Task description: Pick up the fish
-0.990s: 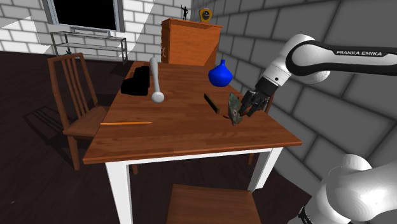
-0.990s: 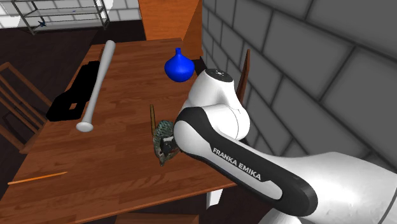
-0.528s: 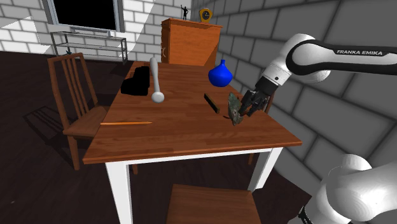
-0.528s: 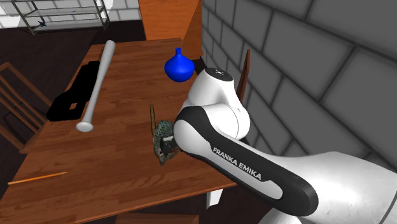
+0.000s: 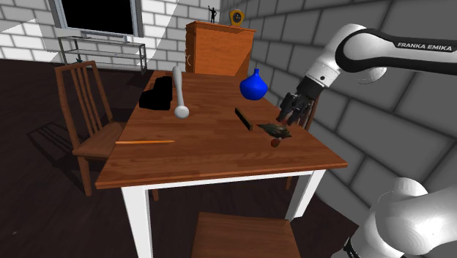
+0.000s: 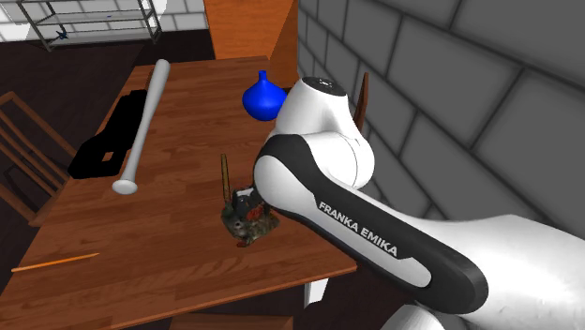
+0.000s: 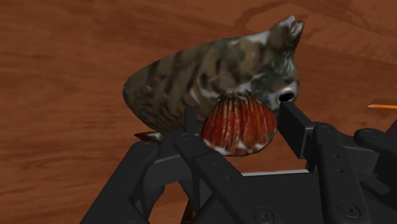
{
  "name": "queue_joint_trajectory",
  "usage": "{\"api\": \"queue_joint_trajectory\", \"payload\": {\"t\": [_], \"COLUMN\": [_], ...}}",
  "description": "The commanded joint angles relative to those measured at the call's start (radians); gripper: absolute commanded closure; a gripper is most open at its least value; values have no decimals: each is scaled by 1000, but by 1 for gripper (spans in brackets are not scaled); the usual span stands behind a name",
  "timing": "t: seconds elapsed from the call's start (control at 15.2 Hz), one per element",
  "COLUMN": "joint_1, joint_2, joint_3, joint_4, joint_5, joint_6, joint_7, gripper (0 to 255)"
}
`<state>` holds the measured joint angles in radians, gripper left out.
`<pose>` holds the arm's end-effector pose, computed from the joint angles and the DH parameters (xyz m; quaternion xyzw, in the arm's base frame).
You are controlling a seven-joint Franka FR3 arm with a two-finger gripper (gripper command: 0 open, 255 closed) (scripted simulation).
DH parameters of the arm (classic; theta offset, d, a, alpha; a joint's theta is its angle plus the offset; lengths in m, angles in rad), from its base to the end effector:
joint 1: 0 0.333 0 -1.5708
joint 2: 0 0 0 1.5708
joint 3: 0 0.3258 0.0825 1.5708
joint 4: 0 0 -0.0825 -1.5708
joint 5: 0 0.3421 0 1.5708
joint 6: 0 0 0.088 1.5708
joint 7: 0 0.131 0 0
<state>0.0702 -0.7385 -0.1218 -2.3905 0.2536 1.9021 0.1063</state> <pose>0.3082 -0.0026 0.5818 -0.9746 0.0928 -0.1136 0.1690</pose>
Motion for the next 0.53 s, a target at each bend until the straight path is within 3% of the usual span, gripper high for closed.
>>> {"api": "queue_joint_trajectory", "payload": {"t": [0.0, 0.46], "joint_1": [0, 3], "joint_2": [4, 20], "joint_3": [-1, -1], "joint_4": [33, 112], "joint_5": [-3, -6], "joint_6": [-28, -89], "joint_7": [6, 24], "gripper": [255, 255]}}
